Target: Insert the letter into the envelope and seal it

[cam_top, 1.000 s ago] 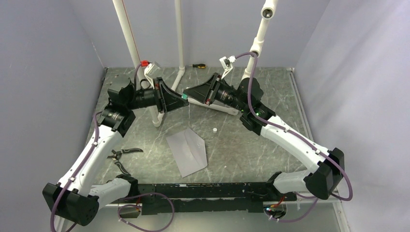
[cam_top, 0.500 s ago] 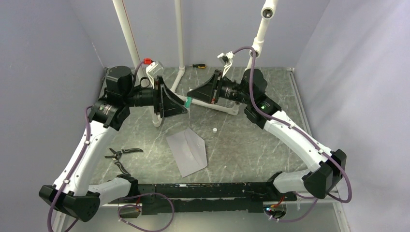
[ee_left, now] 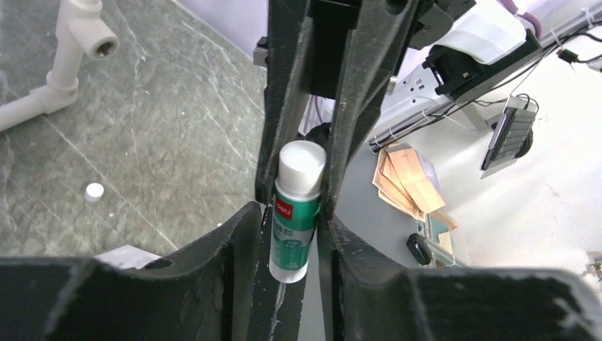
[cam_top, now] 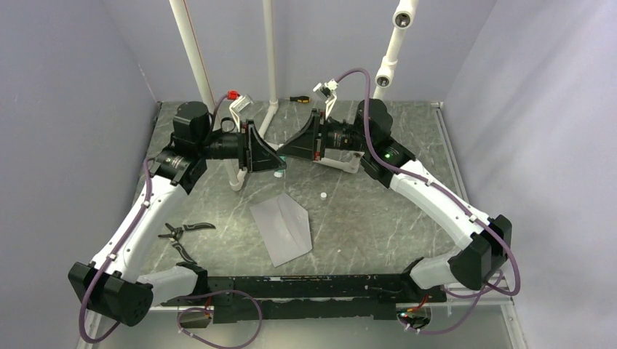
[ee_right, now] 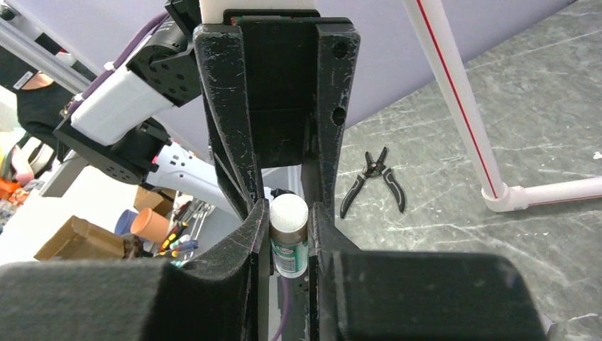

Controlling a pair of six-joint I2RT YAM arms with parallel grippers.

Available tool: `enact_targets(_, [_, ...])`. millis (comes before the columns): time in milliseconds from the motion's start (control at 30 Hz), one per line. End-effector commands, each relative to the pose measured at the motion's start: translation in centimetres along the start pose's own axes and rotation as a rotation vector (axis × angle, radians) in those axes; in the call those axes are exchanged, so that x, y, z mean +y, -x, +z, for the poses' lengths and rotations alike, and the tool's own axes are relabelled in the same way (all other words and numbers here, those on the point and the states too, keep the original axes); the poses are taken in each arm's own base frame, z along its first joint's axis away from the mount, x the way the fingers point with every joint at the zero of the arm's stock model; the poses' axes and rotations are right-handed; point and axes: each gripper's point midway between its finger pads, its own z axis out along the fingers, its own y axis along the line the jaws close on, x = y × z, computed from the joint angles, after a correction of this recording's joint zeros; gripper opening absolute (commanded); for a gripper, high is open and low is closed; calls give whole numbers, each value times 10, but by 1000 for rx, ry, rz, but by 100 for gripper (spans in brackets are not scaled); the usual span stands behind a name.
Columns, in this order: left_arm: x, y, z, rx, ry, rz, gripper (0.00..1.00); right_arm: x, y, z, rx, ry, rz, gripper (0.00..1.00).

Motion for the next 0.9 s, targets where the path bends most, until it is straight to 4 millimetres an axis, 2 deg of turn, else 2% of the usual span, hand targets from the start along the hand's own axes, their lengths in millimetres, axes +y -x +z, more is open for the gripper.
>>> enact_targets(0, [-13,11,2,-27,-65,33,32,26,18,1,-27,94,-86,0])
enact_targets(100, [-11,10,3,-20,-75,24,7,28,21,2,-36,106,-87,0])
enact_targets(167, [-9,10,3,-23,-65,30,3,31,23,2,-48,119,-92,0])
enact_targets(200, [-10,11,3,-29,-64,40,3,32,24,1,-58,115,-89,8])
enact_targets(300, [-10,18,0,-72,-26,83,3,27,32,-3,-121,52,-85,56])
enact_targets(333, [-10,22,-1,-95,-7,104,3,24,35,-6,-154,23,-86,68])
enact_targets(400, [-12,31,-4,-148,25,145,3,21,43,-14,-232,-28,-108,83])
enact_targets(533, [-21,57,-10,-291,51,223,3,31,47,-28,-312,-29,-161,87])
enact_targets(700, [-40,92,-15,-447,21,277,3,23,44,-21,-326,-123,-206,84])
enact_targets(767, [-51,100,-16,-486,-13,318,3,24,47,-13,-339,-148,-200,81])
enact_targets(867, [-57,106,-17,-532,-36,368,3,22,57,-8,-401,-154,-136,70])
